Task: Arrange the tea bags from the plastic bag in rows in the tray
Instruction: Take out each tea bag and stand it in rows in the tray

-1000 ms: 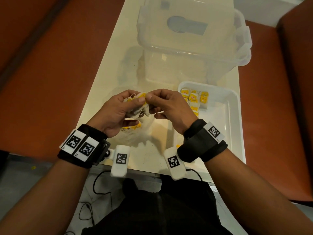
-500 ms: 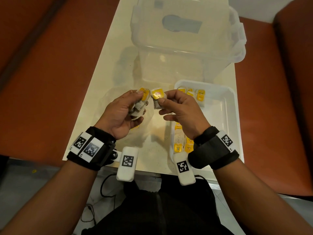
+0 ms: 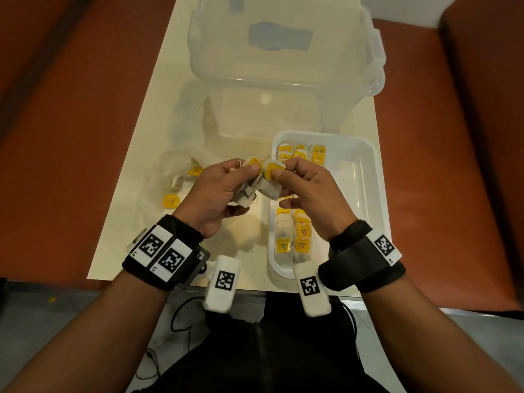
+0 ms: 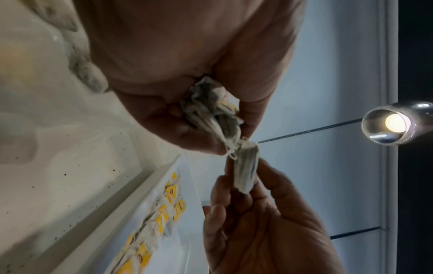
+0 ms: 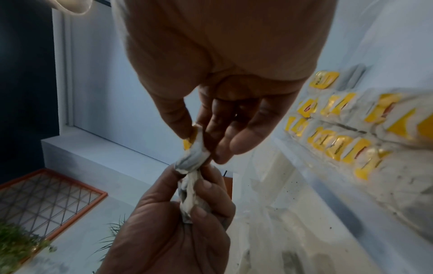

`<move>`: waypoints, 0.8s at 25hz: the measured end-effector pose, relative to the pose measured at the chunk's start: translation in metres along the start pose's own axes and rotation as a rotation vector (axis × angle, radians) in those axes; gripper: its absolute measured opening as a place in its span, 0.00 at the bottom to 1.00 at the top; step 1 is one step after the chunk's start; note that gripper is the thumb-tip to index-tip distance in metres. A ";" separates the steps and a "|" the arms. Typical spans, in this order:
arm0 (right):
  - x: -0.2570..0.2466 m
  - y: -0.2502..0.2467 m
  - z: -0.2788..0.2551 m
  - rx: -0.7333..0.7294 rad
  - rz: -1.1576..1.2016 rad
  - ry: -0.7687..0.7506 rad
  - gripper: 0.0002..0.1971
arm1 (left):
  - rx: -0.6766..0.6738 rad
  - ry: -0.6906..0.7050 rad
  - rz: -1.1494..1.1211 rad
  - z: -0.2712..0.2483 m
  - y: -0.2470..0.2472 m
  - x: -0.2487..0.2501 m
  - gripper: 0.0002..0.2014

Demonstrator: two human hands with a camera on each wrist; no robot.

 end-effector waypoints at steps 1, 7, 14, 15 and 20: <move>0.002 -0.005 -0.002 0.019 -0.010 -0.013 0.05 | 0.001 -0.002 0.010 0.001 0.002 -0.001 0.08; 0.010 -0.042 -0.010 0.072 0.063 -0.016 0.11 | -0.048 -0.065 -0.082 0.011 0.024 -0.011 0.05; 0.011 -0.059 -0.015 0.053 0.216 -0.012 0.05 | -0.049 -0.115 -0.124 0.021 0.037 -0.017 0.07; 0.013 -0.063 -0.016 0.055 0.257 -0.003 0.03 | -0.049 -0.115 -0.121 0.021 0.037 -0.018 0.07; 0.024 -0.072 -0.020 0.055 0.632 0.018 0.10 | -0.038 -0.105 -0.145 0.018 0.033 -0.017 0.08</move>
Point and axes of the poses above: each hand's wrist, its own z-axis towards the middle knuckle, its own y-axis out of the palm, x = y × z, the point moved 6 cm from there along z, towards the middle knuckle, and after that the axes turned 15 degrees about -x, right-handed, at the moved point
